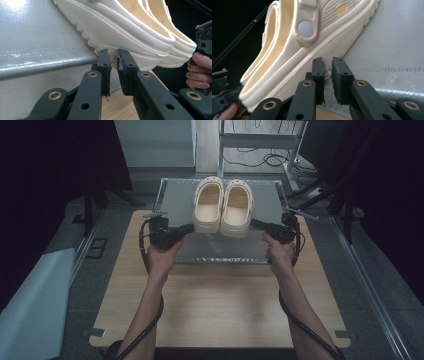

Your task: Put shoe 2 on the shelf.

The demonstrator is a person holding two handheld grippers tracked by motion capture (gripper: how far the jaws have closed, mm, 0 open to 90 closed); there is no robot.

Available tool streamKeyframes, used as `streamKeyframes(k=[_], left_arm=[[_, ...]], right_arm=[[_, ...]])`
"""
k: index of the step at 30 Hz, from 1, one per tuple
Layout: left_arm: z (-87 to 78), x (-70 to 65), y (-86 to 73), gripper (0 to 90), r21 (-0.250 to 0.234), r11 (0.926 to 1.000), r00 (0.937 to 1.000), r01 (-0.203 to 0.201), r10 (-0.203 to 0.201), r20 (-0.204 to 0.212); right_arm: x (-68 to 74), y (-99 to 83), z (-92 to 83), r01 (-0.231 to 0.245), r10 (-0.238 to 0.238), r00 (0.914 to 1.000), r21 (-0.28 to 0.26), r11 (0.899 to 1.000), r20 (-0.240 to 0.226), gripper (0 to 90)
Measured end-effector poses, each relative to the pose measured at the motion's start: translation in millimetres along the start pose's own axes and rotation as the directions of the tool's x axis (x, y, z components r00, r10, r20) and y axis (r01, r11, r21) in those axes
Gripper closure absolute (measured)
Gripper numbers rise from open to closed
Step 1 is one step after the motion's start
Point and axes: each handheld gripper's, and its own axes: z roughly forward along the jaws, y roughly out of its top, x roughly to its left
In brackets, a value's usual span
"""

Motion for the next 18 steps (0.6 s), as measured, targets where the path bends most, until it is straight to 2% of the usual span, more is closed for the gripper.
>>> streamKeyframes(k=[3, 7, 11, 13, 18], left_arm=[[0.5, -1.2, -0.3, 82.9, -0.003, 1.0, 1.0, -0.001, 0.001, -0.002], [0.8, 0.6, -2.0, 82.0, -0.007, 0.9999, 0.9997, 0.013, -0.013, 0.019], [1.1, 2.7, -4.7, 81.8, -0.005, 0.9998, 0.999, 0.019, -0.019, 0.041], [1.3, 2.7, -6.3, 82.0, -0.003, 0.9999, 0.9986, 0.016, -0.016, 0.051], [2.6, 1.6, -8.0, 83.0, -0.003, 0.9998, 0.9978, 0.019, -0.019, 0.063]], right_arm=[[0.1, 3.8, 3.3, -0.002, 0.002, 0.9998, -0.001, 1.0, 0.018, 81.8], [-1.8, 7.9, 4.4, 0.005, -0.005, 0.9994, -0.002, 1.0, 0.034, 79.7], [-0.4, 3.5, -2.1, 0.004, -0.005, 1.0, -0.008, 1.0, -0.008, 79.6], [1.8, -1.0, -7.1, -0.015, 0.015, 0.9991, -0.013, 1.0, -0.039, 80.2], [12.2, -9.5, -18.4, -0.003, 0.002, 0.9972, -0.01, 1.0, -0.074, 80.8]])
